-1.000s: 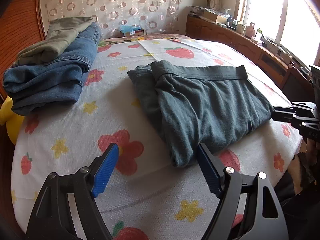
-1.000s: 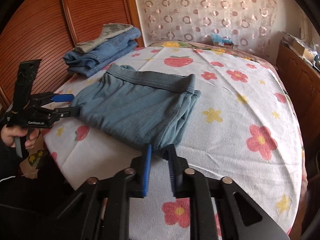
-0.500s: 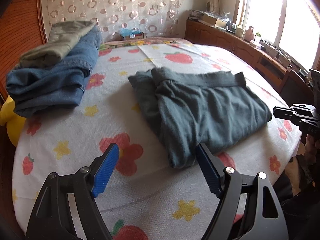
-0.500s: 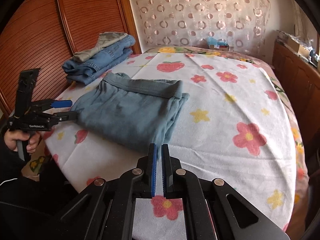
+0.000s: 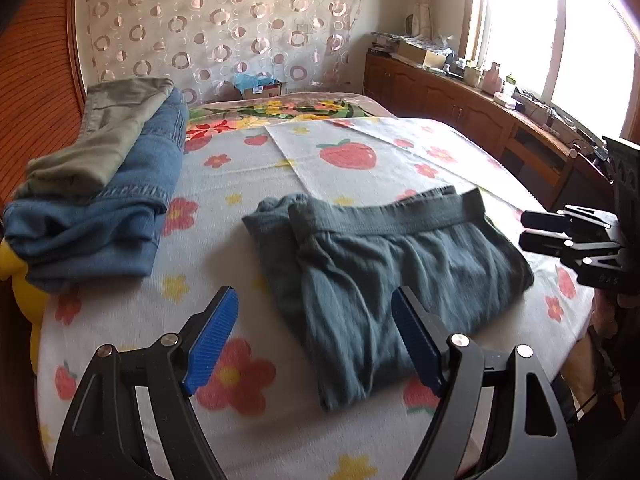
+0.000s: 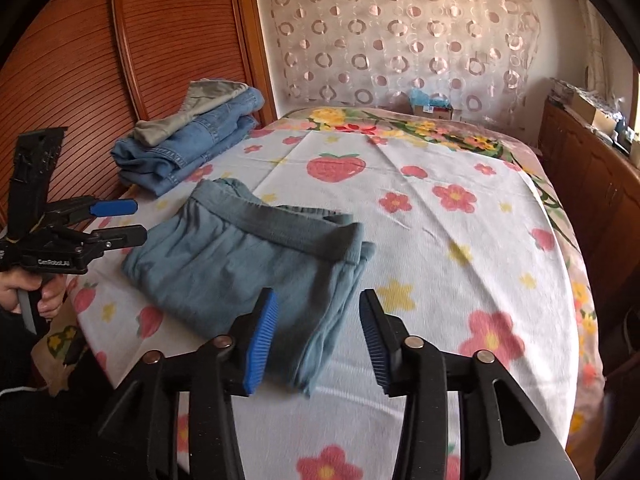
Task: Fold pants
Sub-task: 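Open both grippers and press the folded shorts flat with the right gripper, then close both grippers on the folded shorts' edge side by side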
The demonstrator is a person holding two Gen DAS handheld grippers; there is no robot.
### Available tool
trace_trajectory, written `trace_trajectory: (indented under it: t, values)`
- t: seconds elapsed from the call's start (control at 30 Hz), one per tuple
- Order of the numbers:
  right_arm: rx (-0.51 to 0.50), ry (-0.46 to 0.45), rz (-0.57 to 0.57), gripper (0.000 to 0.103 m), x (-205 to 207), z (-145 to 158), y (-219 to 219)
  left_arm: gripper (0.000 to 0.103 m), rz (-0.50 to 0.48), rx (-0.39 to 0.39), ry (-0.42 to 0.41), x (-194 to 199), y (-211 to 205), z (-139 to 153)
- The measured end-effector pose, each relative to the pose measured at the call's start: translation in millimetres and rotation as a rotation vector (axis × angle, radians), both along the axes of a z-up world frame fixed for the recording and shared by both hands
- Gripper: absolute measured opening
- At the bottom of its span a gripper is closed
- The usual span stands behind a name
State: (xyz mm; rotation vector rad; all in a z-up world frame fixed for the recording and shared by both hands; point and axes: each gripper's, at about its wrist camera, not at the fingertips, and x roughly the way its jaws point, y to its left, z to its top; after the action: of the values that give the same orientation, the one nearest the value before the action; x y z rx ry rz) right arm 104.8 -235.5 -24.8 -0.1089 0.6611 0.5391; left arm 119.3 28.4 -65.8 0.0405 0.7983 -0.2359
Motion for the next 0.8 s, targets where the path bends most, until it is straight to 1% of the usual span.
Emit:
trace_trajectory:
  t: [0.1, 0.2, 0.3, 0.43, 0.7, 0.8]
  values:
    - [-0.004, 0.035, -0.015, 0.048, 17.4, -5.4, 4.8, 0.080, 0.007, 0.000, 0.007, 11.8, -0.7, 0.5]
    - [-0.025, 0.050, -0.032, 0.048, 30.5, -10.2, 9.8, 0.080, 0.009, 0.007, 0.019, 23.5, -2.0, -0.8]
    - [-0.019, 0.070, -0.040, 0.049, 39.2, -12.4, 12.3, 0.080, 0.009, 0.020, 0.028, 33.1, -2.8, -2.3]
    - [-0.035, 0.085, -0.044, 0.049, 49.8, -16.8, 19.0, 0.080, 0.008, 0.025, 0.034, 43.0, -1.0, -4.4]
    - [-0.030, 0.123, -0.061, 0.050, 69.7, -20.8, 20.6, 0.080, 0.004, 0.009, 0.069, 67.6, 9.3, -14.4]
    - [-0.033, 0.127, -0.062, 0.050, 75.9, -20.7, 24.2, 0.080, -0.006, -0.007, 0.097, 78.6, 12.8, -20.6]
